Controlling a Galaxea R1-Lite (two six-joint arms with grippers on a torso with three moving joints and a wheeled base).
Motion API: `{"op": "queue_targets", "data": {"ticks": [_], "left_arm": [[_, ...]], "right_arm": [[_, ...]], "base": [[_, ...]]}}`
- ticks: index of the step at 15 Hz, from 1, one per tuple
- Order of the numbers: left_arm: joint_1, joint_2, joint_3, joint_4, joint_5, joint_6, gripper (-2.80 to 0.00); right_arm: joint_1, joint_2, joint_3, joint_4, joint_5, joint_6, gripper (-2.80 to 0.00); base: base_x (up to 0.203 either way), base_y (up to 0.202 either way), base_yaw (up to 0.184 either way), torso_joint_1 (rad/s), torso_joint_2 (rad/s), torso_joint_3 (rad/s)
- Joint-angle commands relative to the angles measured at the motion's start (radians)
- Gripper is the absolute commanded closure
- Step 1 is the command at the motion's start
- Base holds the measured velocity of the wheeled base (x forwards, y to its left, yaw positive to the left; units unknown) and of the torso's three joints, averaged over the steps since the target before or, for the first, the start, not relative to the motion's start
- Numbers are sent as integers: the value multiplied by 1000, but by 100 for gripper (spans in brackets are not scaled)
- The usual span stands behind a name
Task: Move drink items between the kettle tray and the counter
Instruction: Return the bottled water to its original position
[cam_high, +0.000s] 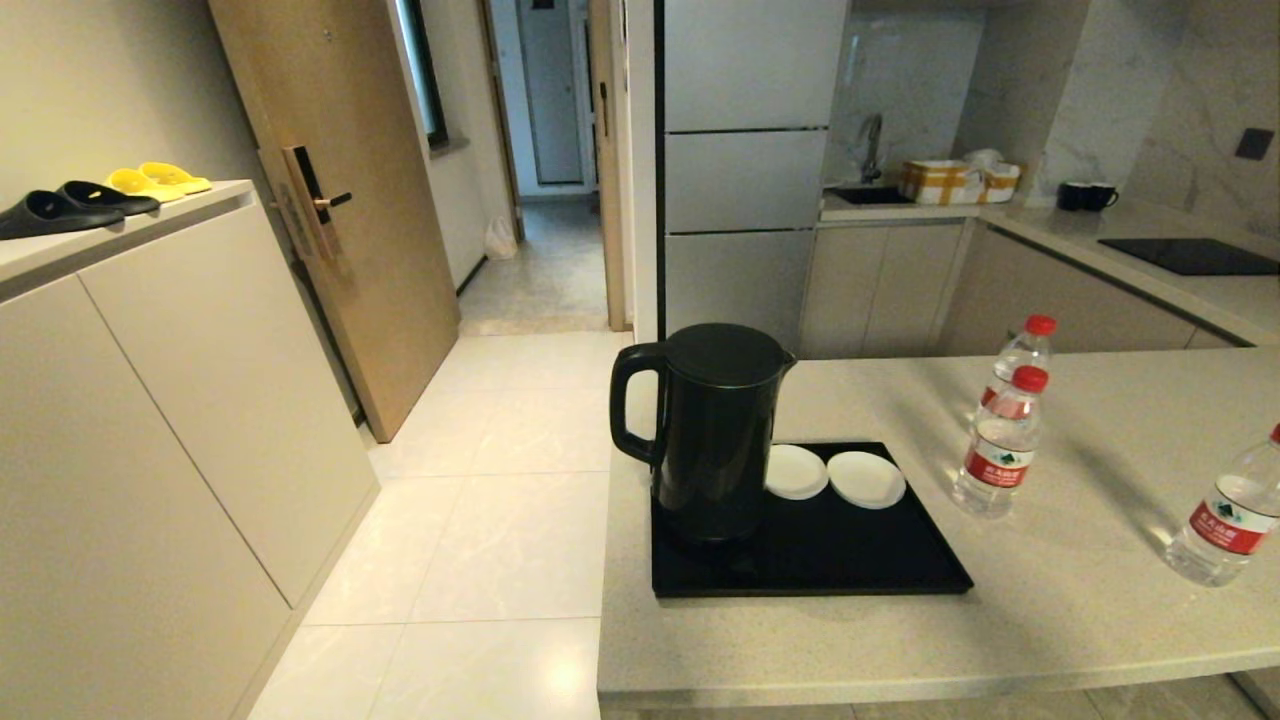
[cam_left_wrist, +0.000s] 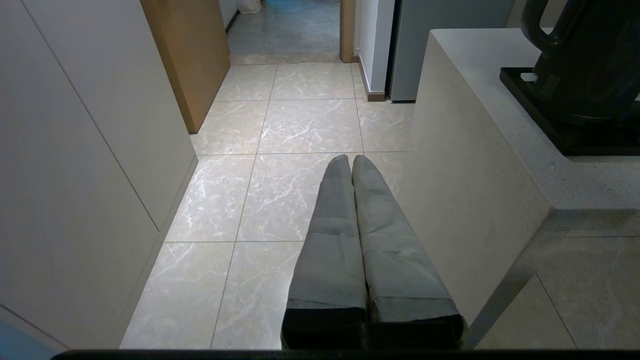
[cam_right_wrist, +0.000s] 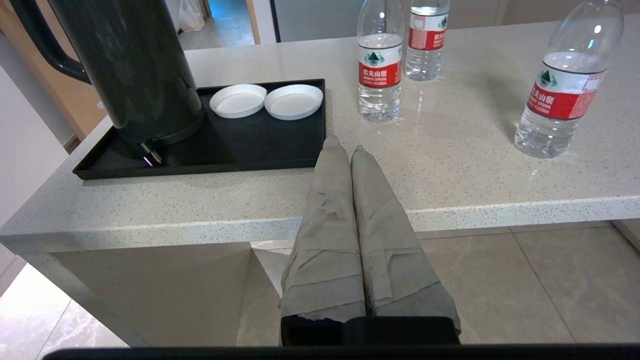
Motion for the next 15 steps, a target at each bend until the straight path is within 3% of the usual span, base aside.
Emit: {"op": "queue_targets", "data": {"ticks": [1,12,14,15], "left_arm": [[-1,1,0,0,0,0,0],[0,1,0,0,1,0,0],[0,1,0,0,1,0,0],[-1,1,0,0,1,0,0]], "right_arm": [[0,2,0,0,-1,0,0],[0,1,0,-5,0,-3,0],[0,35,-88,12,-1,2,0],[-3,96,-197,37,-7,18,0]], "base": [[0,0,0,0,0,0],[0,0,0,0,0,0],[0,0,0,0,0,0],[0,0,0,0,0,0]]}}
